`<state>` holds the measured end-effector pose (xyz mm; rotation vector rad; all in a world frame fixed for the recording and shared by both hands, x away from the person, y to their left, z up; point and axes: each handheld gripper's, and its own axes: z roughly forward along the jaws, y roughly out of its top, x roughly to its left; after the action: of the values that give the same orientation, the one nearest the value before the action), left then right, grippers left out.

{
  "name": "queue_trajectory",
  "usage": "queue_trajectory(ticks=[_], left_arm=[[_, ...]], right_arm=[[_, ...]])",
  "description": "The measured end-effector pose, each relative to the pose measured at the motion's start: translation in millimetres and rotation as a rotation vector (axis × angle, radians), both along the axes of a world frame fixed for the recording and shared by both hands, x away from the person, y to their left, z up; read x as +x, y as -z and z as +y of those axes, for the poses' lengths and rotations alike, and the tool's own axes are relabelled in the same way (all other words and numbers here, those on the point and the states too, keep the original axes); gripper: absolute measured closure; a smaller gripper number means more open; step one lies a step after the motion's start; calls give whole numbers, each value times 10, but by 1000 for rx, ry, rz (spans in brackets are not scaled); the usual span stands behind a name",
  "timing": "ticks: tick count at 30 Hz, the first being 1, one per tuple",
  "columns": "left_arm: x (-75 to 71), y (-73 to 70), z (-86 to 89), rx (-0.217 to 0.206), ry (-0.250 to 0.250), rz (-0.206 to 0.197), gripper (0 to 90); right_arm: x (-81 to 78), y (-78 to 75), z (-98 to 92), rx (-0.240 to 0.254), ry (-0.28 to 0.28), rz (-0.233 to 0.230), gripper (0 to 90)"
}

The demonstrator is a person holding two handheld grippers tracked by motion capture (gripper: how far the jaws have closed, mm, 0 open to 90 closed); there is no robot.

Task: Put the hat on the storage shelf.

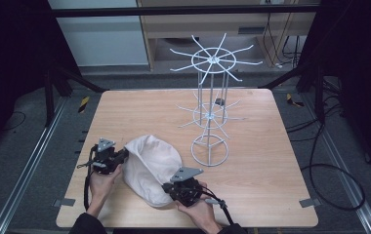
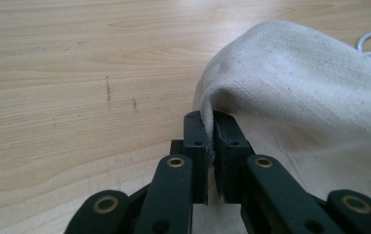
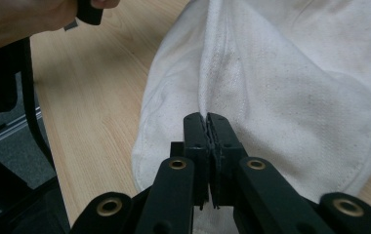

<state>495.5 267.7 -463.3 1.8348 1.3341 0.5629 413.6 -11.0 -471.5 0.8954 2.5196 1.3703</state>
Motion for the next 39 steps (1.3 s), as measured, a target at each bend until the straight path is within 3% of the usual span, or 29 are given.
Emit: queue_trajectory(ticks=[5,8,12,16,18,23,27,33,35,39], left_arm=[[1,4,-10,15,1,-16,827],[-39,-25,30,7,-10,-29,745],[-158,-105,121,-18,4,-51,671],[-302,-179,179,-37,20,-56,650],[-379,-199,177,-46,24,-50,662],[-670,-182,104,-8,66,-26,753],[-814,-69,25,15,99,36,843],[-852,65,-162,55,147,76,877],[-837,102,-195,68,153,91,878],[-805,129,-204,74,144,97,881]], right_arm=[[7,5,-11,5,2,-5,851],[-2,-23,-31,6,-2,-11,816],[-11,-115,-118,20,-11,-35,754],[24,-198,-307,47,29,-50,744],[54,-215,-398,52,61,-55,752],[132,-161,-566,17,133,-67,845],[195,-74,-615,-19,171,-58,898],[249,45,-569,-51,186,-42,900],[275,91,-542,-78,193,-54,900],[304,141,-504,-85,199,-61,900]])
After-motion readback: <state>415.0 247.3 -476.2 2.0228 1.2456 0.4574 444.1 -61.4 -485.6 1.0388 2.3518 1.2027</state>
